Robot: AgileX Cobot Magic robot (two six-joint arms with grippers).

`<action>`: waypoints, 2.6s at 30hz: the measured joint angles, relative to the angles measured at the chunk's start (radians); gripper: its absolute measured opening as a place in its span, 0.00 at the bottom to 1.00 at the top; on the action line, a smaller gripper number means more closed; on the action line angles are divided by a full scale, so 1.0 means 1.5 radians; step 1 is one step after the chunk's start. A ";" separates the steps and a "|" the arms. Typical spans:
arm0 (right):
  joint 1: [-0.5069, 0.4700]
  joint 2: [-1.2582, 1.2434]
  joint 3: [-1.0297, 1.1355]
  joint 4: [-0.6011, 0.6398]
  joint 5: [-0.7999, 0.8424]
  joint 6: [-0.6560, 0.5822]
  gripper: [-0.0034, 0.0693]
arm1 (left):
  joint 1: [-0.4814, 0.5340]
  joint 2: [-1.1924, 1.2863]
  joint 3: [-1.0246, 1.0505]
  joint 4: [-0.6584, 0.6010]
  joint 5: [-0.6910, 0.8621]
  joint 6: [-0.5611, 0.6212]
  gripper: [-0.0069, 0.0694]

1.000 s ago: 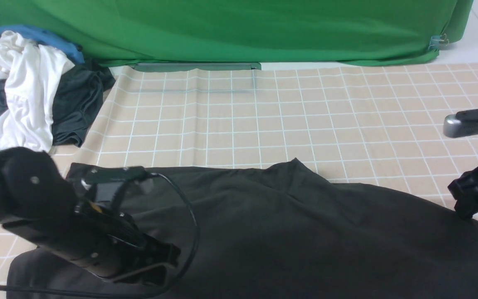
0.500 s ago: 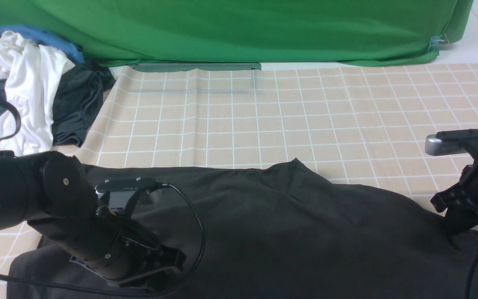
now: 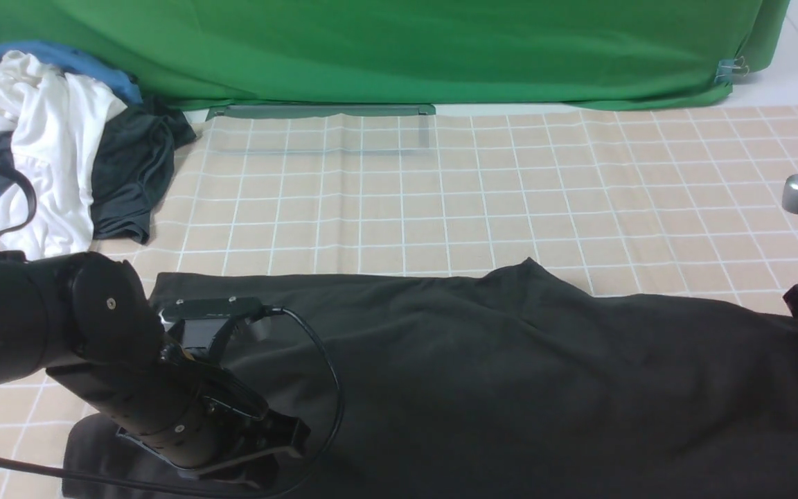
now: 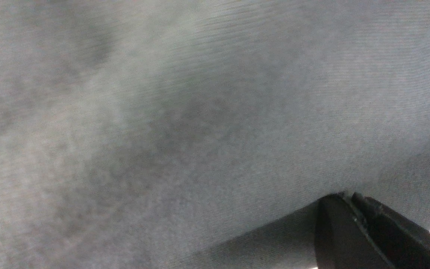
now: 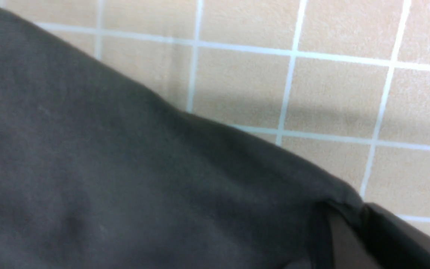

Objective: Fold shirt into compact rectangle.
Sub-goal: 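Pull the folded dark garment lengthwise by its ends to straighten it flat on the table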

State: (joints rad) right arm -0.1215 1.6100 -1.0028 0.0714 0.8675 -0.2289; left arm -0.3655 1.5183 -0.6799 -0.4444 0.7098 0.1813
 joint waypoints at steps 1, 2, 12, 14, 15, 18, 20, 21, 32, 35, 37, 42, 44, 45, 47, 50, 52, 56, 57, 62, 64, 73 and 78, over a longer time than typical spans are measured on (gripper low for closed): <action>-0.001 0.006 0.000 -0.002 -0.004 0.002 0.19 | 0.000 0.000 0.000 0.000 0.000 0.000 0.12; -0.001 0.013 0.000 -0.005 -0.011 0.007 0.19 | 0.000 0.000 0.000 0.000 0.000 0.000 0.12; 0.026 0.013 -0.081 -0.036 -0.006 0.105 0.39 | 0.000 0.000 -0.001 0.016 0.013 0.000 0.12; 0.049 0.004 -0.091 -0.026 -0.006 0.110 0.38 | 0.000 0.000 -0.001 0.021 0.013 -0.003 0.12; 0.078 -0.003 -0.098 -0.004 -0.012 0.103 0.34 | 0.000 0.000 -0.001 0.025 0.015 -0.007 0.12; 0.146 0.000 -0.099 0.079 -0.032 0.029 0.18 | 0.000 0.000 -0.001 0.027 0.015 -0.013 0.12; 0.201 0.021 -0.100 0.131 -0.046 -0.016 0.10 | 0.000 0.000 -0.001 0.027 0.015 -0.013 0.12; 0.219 0.034 -0.100 0.141 -0.055 -0.025 0.10 | 0.000 0.000 -0.001 0.027 0.015 -0.013 0.12; 0.263 0.176 -0.100 0.098 -0.192 0.016 0.10 | 0.000 0.000 -0.001 0.028 0.024 -0.013 0.12; 0.238 0.177 -0.102 0.058 -0.234 0.050 0.10 | 0.000 0.000 -0.001 0.028 0.030 -0.013 0.12; 0.221 0.175 -0.112 0.050 -0.225 0.058 0.10 | 0.000 0.000 -0.003 0.028 0.033 -0.013 0.12; 0.192 0.111 -0.145 0.038 -0.131 0.060 0.10 | 0.000 -0.006 -0.037 0.036 0.051 -0.013 0.12; 0.185 0.058 -0.148 0.033 -0.103 0.061 0.10 | 0.000 -0.017 -0.055 0.043 0.058 -0.013 0.12; 0.184 0.031 -0.150 0.032 -0.092 0.061 0.10 | 0.000 -0.033 -0.070 0.045 0.061 -0.013 0.12; 0.183 -0.016 -0.151 0.046 -0.081 0.055 0.10 | 0.000 -0.055 -0.085 0.047 0.065 -0.015 0.12; 0.191 -0.043 -0.152 0.124 -0.061 0.000 0.10 | 0.000 -0.092 -0.097 0.058 0.066 -0.018 0.12; 0.211 -0.036 -0.152 0.197 -0.032 -0.054 0.10 | 0.000 -0.121 -0.100 0.084 0.069 -0.037 0.12; 0.270 0.027 -0.152 0.267 -0.034 -0.101 0.10 | 0.000 -0.156 -0.100 0.124 0.090 -0.072 0.12; 0.291 0.059 -0.152 0.273 -0.050 -0.106 0.10 | 0.000 -0.168 -0.100 0.134 0.101 -0.081 0.12; 0.327 0.164 -0.152 0.279 -0.131 -0.111 0.10 | 0.000 -0.206 -0.100 0.141 0.147 -0.092 0.12; 0.330 0.201 -0.152 0.280 -0.161 -0.111 0.10 | 0.000 -0.226 -0.100 0.144 0.165 -0.097 0.12; 0.314 0.235 -0.152 0.279 -0.306 -0.096 0.10 | 0.000 -0.316 -0.100 0.146 0.183 -0.112 0.12; 0.259 0.185 -0.158 0.252 -0.274 -0.087 0.10 | 0.000 -0.367 -0.100 0.153 0.189 -0.127 0.12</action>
State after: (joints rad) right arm 0.2667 1.8868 -1.2401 0.4488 0.4567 -0.3591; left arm -0.3655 0.9676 -0.8295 -0.2149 0.9928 -0.0096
